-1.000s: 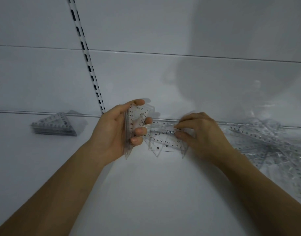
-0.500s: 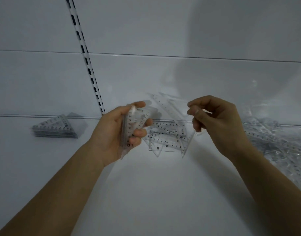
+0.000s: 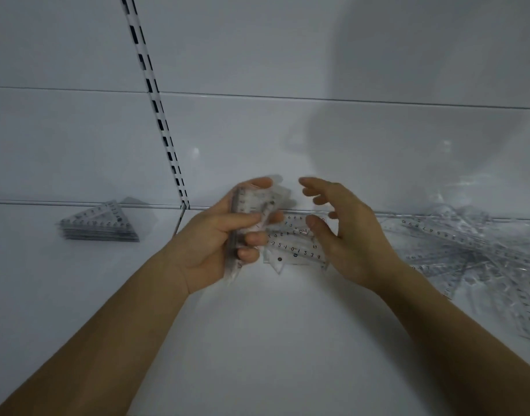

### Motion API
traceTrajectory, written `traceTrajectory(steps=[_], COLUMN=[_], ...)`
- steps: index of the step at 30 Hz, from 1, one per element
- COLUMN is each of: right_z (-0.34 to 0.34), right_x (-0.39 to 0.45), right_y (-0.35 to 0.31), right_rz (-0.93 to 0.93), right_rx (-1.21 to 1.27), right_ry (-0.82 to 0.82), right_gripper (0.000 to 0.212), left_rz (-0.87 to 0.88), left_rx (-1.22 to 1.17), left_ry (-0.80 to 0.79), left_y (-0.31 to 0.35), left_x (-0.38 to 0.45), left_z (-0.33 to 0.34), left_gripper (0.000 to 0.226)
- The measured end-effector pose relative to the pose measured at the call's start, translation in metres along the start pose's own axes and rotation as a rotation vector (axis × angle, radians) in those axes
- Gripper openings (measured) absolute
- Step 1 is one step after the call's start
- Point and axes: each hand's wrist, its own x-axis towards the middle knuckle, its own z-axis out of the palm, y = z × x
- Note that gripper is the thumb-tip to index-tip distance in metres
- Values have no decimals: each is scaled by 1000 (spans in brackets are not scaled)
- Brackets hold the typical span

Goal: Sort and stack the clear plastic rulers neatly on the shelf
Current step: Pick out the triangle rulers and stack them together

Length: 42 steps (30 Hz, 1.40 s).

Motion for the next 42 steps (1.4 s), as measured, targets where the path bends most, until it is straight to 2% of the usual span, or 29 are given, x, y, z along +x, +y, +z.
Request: traceTrajectory(steps=[3,5,8,11,13,18,22,27,32,34,36,39,42], right_z=[5,9,9,10,8,-8,-10,-8,-17,-24,-31,-33,-23], right_x=[-1,0,2,5,5,2,6,7,9,10,11,10,6], right_y=[11,16,19,26,26,28,33,28,15,8,0,-6,-9], right_rz=[93,137,65,35,66,96,54,-45,-4,57,121,91,-6], right_rx=[-260,-321,-309,-276,-247,-284,-285,-164,-73,100,421,698,658], right_ry=[-152,-226,-121,-72,-103,-373,-374,-204,-14,97,163,114,-45], right_gripper=[50,42,19,11,23,75,60,30,13,19,24,27,35], left_rz=[20,7,5,16,24,22,10,-5,59,56,33,-47,-186], left_rx=[-83,-97,-113,-123,-121,-112,-120,-150,-184,-188,-156,-52,52], left_ry=[56,53,56,61,72,56,32,86,92,97,108,63,-88], left_y=[4,4,3,3,3,4,4,5,12,13,12,7,1], left_x=[1,0,1,1,1,1,1,2,0,-2,-2,-2,-7], left_z=[-6,-7,-7,-8,-8,-7,-6,-9,-10,-8,-6,0,8], left_gripper=[45,48,50,49,50,51,50,49,42,41,38,36,42])
